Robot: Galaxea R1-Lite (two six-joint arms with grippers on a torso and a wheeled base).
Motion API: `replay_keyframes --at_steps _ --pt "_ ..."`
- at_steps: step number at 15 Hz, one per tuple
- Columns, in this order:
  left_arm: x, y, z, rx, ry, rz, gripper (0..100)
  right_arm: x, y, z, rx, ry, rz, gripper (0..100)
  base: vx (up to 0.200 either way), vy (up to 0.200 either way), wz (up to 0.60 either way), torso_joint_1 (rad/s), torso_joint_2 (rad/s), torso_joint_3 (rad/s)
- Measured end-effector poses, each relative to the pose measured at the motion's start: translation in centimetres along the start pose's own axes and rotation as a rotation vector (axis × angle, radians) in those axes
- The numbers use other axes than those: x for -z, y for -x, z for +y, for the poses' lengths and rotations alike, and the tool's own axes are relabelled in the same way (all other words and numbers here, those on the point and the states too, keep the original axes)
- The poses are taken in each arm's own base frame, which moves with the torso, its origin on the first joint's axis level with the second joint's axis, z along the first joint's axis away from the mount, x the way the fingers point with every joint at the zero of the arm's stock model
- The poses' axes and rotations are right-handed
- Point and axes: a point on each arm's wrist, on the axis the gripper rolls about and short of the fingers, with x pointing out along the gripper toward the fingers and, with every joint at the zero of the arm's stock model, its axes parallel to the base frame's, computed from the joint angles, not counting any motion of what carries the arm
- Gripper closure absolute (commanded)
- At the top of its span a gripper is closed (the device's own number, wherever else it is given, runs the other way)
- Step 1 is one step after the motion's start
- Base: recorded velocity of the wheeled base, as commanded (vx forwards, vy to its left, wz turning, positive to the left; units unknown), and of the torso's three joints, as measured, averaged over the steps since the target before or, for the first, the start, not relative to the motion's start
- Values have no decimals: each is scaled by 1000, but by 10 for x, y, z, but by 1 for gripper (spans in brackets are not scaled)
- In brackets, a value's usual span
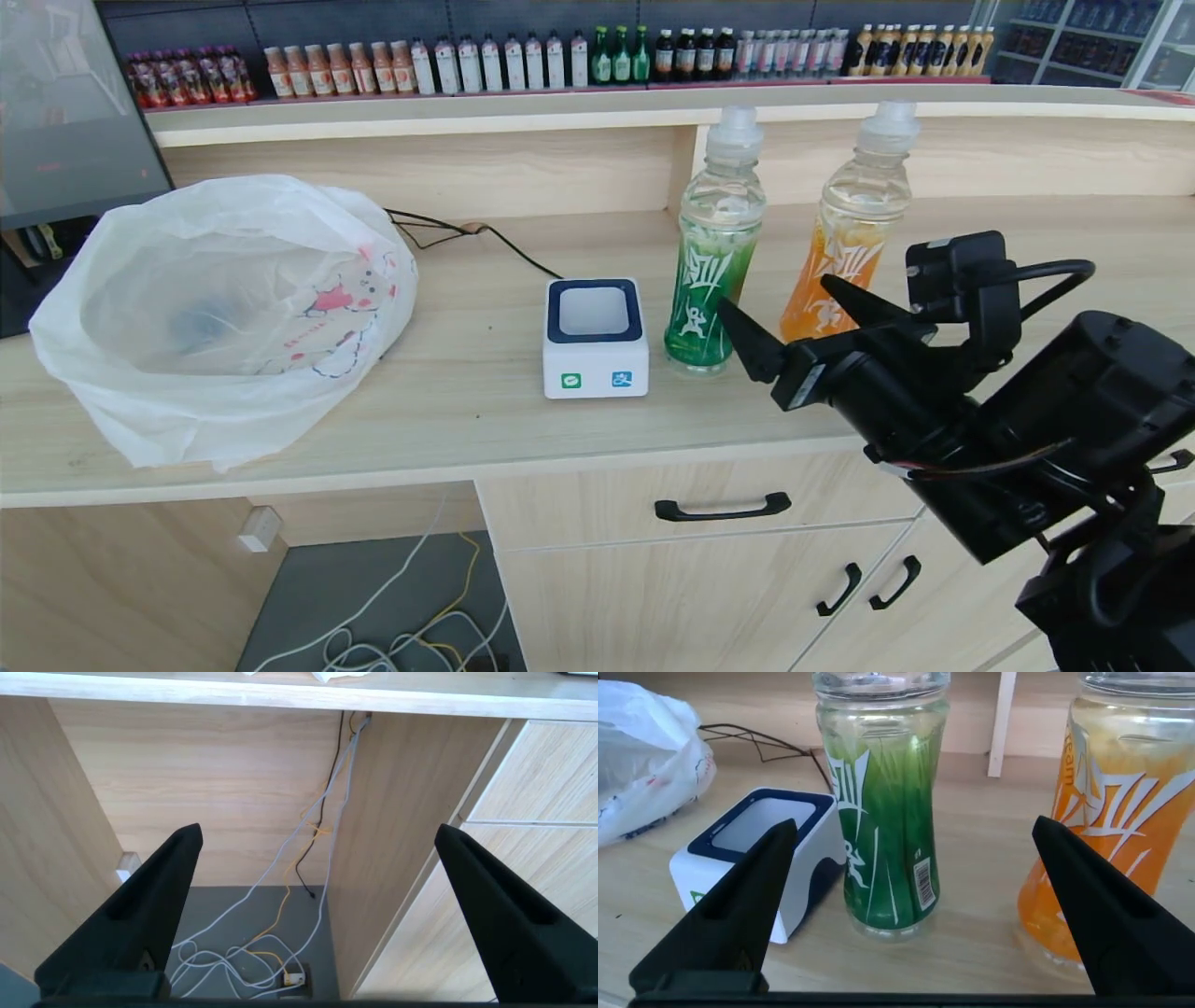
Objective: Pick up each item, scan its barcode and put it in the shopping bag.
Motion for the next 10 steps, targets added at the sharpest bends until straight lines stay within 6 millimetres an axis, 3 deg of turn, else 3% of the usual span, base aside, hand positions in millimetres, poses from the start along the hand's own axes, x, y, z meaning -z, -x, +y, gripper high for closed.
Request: replay_keyframes --at_steps 10 --pt "0 0 0 0 0 0 0 4 -19 15 44 26 23 0 0 0 0 0 0 0"
